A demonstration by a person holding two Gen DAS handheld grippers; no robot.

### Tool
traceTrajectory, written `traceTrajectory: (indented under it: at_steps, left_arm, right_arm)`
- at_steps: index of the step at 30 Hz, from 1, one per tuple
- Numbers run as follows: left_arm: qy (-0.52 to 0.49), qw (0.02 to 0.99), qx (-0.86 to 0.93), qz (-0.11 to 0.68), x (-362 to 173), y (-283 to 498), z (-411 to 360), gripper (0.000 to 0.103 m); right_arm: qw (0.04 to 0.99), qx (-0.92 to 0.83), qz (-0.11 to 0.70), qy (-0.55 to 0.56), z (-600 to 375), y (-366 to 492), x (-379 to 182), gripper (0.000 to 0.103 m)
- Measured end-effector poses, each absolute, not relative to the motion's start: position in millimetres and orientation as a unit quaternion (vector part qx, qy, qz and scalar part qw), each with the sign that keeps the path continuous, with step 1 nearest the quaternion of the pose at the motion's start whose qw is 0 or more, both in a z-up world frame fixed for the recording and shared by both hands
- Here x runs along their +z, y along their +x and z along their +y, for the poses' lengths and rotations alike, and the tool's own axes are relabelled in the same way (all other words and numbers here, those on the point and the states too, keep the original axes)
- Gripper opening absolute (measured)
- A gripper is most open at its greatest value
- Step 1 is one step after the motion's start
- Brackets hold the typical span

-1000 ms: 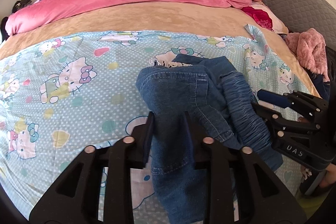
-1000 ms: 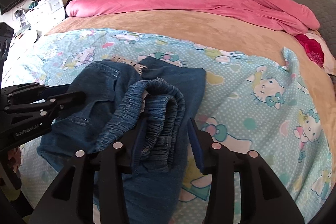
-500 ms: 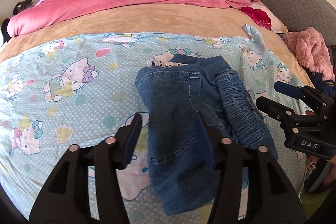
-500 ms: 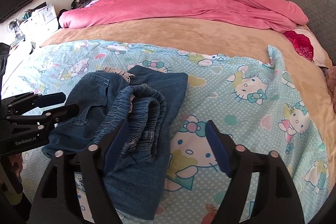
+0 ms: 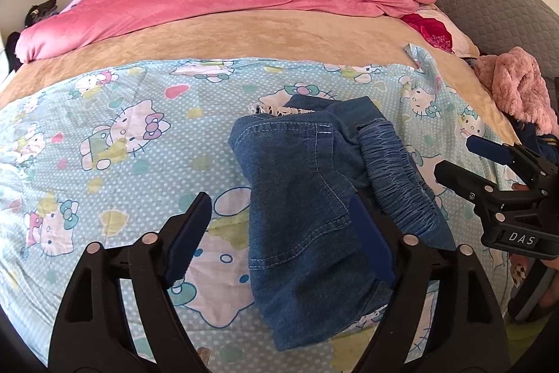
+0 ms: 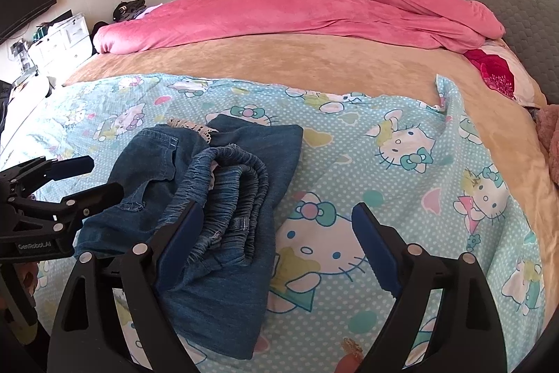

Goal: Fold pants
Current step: 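Open both tools and release the folded denim stack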

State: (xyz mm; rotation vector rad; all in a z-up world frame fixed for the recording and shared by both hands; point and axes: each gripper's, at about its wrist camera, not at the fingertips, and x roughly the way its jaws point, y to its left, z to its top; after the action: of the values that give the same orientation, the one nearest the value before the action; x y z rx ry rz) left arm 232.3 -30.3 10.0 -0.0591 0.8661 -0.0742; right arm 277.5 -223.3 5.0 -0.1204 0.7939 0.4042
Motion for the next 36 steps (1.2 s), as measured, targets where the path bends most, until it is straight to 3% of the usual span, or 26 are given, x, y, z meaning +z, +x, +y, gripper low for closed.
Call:
traceTrajectory:
  at_steps: [5, 11, 14, 19, 29, 36]
  left_arm:
    - [-0.032, 0.9, -0.034, 0.433, 0, 234, -29, 0.087]
    - [-0.034, 0.887, -0.038, 0.459, -20, 231, -26, 0.087]
    - [-0.032, 0.883, -0.036, 0.468, -33, 226, -26, 0.087]
    - [-0.043, 0.881, -0.038, 0.47, -44, 220, -25, 0.087]
    - [-0.04, 0.885, -0.036, 0.463, -32, 215, -26, 0.087]
    - [-0.041, 0.888, -0.032, 0.456, -22, 207, -25, 0.093]
  right_arm:
    - [0.895, 0.201, 0.394, -0.053, -223, 277, -2, 0.086]
    - [0.879, 0.224, 0.42, -0.041, -219, 275, -21, 0.086]
    - [0.87, 0.227, 0.435, -0.046, -219, 272, -32, 0.078]
    - [0.863, 0.223, 0.453, -0.031, -225, 270, -47, 0.078]
    - [0.881, 0.219, 0.418, -0.01, -234, 261, -22, 0.085]
    - [0.89, 0.206, 0.406, 0.0, -246, 254, -7, 0.085]
